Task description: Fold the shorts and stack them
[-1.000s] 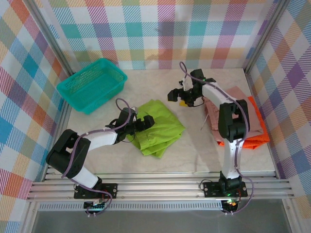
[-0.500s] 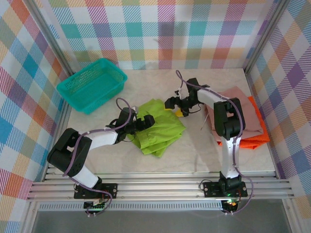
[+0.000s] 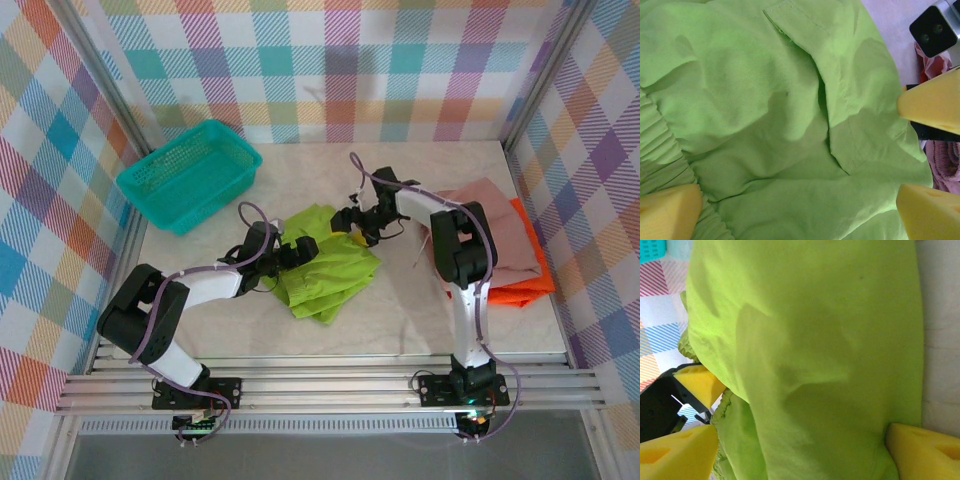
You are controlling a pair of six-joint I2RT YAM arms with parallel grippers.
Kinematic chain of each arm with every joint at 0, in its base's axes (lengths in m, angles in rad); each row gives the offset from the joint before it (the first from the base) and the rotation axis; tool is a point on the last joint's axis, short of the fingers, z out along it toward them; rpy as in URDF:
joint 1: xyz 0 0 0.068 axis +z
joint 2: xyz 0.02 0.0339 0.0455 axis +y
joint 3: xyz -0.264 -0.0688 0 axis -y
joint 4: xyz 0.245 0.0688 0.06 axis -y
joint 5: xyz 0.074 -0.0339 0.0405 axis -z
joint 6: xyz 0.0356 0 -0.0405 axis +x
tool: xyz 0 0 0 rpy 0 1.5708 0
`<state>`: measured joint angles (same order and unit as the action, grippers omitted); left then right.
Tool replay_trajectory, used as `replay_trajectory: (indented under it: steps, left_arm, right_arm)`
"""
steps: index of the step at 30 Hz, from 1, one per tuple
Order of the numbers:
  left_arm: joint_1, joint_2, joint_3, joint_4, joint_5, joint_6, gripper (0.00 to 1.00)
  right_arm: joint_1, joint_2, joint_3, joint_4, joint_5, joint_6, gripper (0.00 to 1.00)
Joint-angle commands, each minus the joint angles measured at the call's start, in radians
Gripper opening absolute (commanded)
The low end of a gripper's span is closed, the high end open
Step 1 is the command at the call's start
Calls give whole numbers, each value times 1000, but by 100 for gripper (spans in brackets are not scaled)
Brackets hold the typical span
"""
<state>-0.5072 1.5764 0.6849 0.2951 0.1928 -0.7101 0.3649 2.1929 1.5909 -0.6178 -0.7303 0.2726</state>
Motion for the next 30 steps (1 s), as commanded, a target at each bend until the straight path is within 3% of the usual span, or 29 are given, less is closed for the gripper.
replay_trajectory:
  steps: [1,11,24,30]
  left_arm:
    - [10,39,-45,-102,1,-20,100]
    - [10,46,-52,-94,0,-19,100]
    - [10,64,-45,-91,3,-19,100]
    - [10,56,-51,-90,2,-20,100]
  right_arm:
    - [22,22,0,-22,32,-14,86]
    - [-62,-65,14,-76,229,-23,89]
    - [-6,-2,29,-64,43,-32,88]
    - [6,42,66,-98,111,-22,84]
